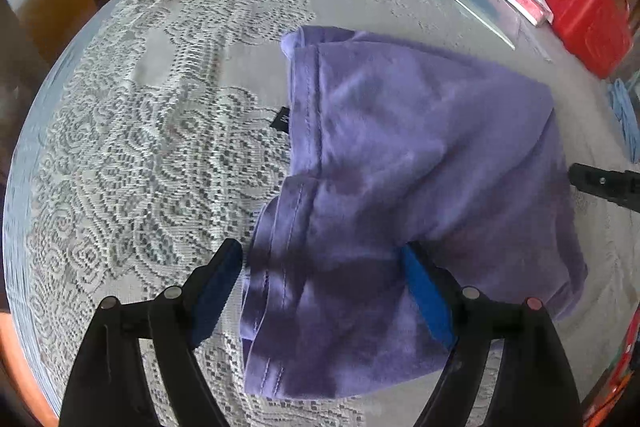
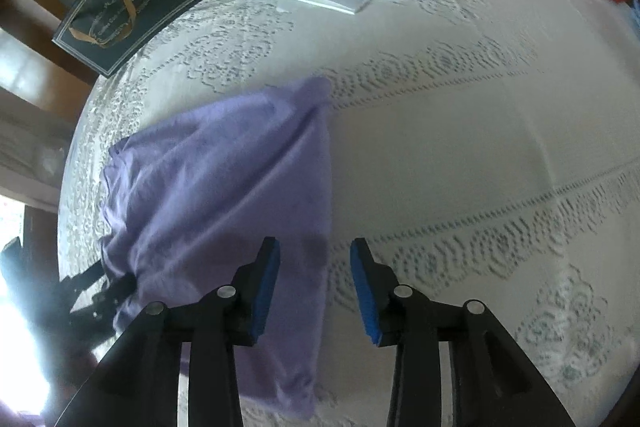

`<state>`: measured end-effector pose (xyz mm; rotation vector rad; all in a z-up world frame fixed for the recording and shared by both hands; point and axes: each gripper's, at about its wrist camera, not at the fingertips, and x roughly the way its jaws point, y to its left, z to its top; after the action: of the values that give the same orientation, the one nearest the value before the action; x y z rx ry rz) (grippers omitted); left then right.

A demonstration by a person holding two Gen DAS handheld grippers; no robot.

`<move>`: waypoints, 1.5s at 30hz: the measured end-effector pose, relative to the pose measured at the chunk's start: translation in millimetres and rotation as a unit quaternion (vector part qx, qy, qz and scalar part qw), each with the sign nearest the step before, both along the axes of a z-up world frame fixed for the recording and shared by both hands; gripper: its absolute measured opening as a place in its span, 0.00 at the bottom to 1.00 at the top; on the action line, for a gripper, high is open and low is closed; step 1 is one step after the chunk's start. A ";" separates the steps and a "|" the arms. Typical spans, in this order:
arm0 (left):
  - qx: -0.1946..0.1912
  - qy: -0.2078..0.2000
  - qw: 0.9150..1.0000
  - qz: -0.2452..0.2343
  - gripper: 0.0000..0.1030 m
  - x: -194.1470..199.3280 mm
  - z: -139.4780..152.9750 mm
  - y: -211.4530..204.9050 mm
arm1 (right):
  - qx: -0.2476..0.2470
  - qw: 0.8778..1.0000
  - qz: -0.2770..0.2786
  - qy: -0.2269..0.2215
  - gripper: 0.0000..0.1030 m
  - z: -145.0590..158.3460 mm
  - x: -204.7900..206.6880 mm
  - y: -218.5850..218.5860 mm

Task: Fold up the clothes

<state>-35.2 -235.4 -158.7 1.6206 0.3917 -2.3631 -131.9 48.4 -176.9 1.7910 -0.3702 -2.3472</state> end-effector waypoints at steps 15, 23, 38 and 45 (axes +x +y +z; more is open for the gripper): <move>-0.010 0.008 1.000 -0.002 0.73 -29.3 -47.7 45.2 | 0.068 0.996 0.054 0.020 0.33 -13.6 -26.6 -32.9; 0.032 0.020 0.999 -0.027 0.21 -54.5 -66.4 79.5 | 0.099 0.992 0.079 0.016 0.20 -14.9 -22.5 -46.5; 0.034 0.033 0.999 -0.020 0.11 -74.3 -93.9 105.7 | 0.110 0.988 0.102 0.034 0.05 -13.1 -17.0 -54.9; 0.026 0.089 0.995 -0.039 0.11 -100.6 -46.3 139.5 | 0.086 0.987 0.096 0.099 0.04 39.5 -4.3 -35.8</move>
<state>-135.8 -95.9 -205.0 1.4757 0.4352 -2.5863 -136.2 12.6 -137.4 1.5603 0.0326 -2.4505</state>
